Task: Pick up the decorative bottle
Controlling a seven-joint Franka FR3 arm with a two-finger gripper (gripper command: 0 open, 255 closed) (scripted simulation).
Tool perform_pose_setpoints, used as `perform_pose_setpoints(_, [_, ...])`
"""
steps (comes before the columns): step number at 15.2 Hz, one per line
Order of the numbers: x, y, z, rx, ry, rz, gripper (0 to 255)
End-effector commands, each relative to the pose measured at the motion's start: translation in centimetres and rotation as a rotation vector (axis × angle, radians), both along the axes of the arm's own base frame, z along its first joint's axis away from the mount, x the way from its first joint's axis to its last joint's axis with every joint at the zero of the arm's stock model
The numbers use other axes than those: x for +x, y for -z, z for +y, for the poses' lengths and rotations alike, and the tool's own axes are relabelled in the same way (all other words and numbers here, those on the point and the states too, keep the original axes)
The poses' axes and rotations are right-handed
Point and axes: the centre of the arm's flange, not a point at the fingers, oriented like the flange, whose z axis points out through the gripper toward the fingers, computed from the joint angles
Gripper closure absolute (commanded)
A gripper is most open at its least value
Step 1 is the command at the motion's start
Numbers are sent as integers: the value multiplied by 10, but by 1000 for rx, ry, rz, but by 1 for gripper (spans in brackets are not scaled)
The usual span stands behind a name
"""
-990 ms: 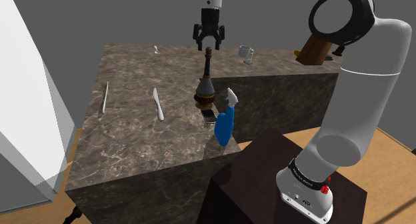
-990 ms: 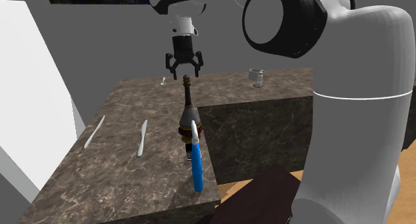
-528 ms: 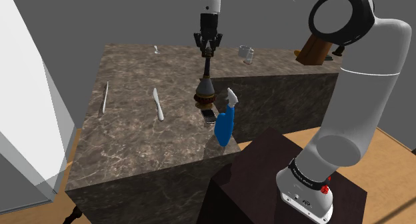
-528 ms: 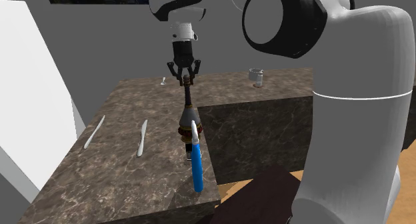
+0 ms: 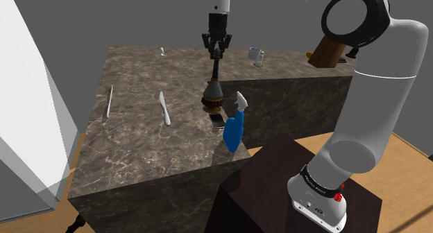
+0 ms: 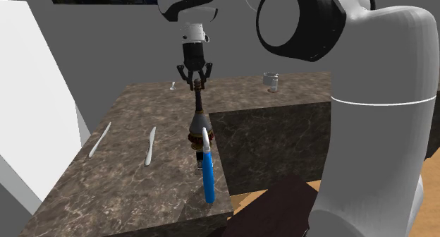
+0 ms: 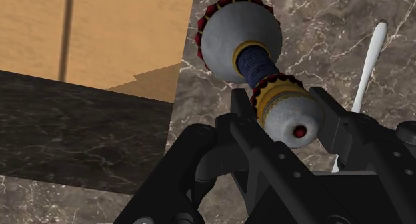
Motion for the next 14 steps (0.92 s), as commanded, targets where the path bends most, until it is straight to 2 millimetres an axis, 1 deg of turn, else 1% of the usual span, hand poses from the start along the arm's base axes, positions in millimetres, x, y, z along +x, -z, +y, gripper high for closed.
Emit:
perform_pose_setpoints(1, [0,-9,0,0,0,0,255])
perform_pose_setpoints(14, [0,-77,0,0,0,0,255])
